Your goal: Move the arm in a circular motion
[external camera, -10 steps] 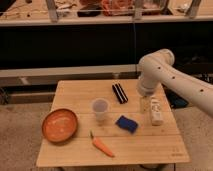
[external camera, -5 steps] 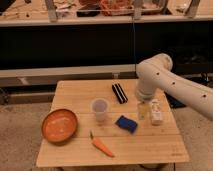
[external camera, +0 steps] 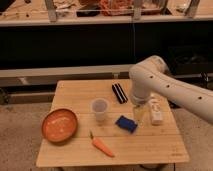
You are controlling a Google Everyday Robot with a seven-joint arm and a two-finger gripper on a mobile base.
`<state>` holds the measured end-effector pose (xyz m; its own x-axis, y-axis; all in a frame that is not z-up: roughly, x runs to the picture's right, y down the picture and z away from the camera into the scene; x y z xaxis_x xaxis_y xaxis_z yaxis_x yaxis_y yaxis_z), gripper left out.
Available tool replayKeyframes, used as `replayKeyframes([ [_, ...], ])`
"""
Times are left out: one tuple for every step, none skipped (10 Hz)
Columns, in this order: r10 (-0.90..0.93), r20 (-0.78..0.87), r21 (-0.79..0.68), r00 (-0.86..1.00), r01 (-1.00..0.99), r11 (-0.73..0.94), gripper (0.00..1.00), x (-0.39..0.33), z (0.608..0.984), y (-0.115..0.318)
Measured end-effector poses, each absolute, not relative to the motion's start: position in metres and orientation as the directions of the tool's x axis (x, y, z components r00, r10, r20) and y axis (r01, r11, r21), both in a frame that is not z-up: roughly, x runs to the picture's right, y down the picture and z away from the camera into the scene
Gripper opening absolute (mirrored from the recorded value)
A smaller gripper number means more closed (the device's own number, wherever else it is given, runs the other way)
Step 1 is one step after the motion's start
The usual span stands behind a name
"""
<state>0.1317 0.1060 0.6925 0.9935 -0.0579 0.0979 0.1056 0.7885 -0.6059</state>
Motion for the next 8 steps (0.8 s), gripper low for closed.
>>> replayKeyframes([
  [-0.069, 0.103, -0.606, 0.992, 0.118, 0.787, 0.80, 0.118, 0.692, 0.106],
  [-0.081, 0.116, -0.605, 0.990, 0.135, 0.785, 0.80, 0.103, 0.691, 0.107],
  [-0.094, 0.117, -0.603, 0.989, 0.146, 0.784, 0.80, 0.099, 0.690, 0.107],
  [-0.106, 0.116, -0.606, 0.988, 0.155, 0.780, 0.80, 0.096, 0.689, 0.108],
  [-0.121, 0.124, -0.603, 0.985, 0.172, 0.779, 0.80, 0.084, 0.689, 0.107],
  [-0.136, 0.132, -0.597, 0.982, 0.188, 0.780, 0.80, 0.071, 0.692, 0.103],
  [-0.144, 0.139, -0.593, 0.980, 0.199, 0.780, 0.80, 0.064, 0.693, 0.101],
  [-0.152, 0.139, -0.591, 0.979, 0.205, 0.780, 0.80, 0.059, 0.696, 0.095],
])
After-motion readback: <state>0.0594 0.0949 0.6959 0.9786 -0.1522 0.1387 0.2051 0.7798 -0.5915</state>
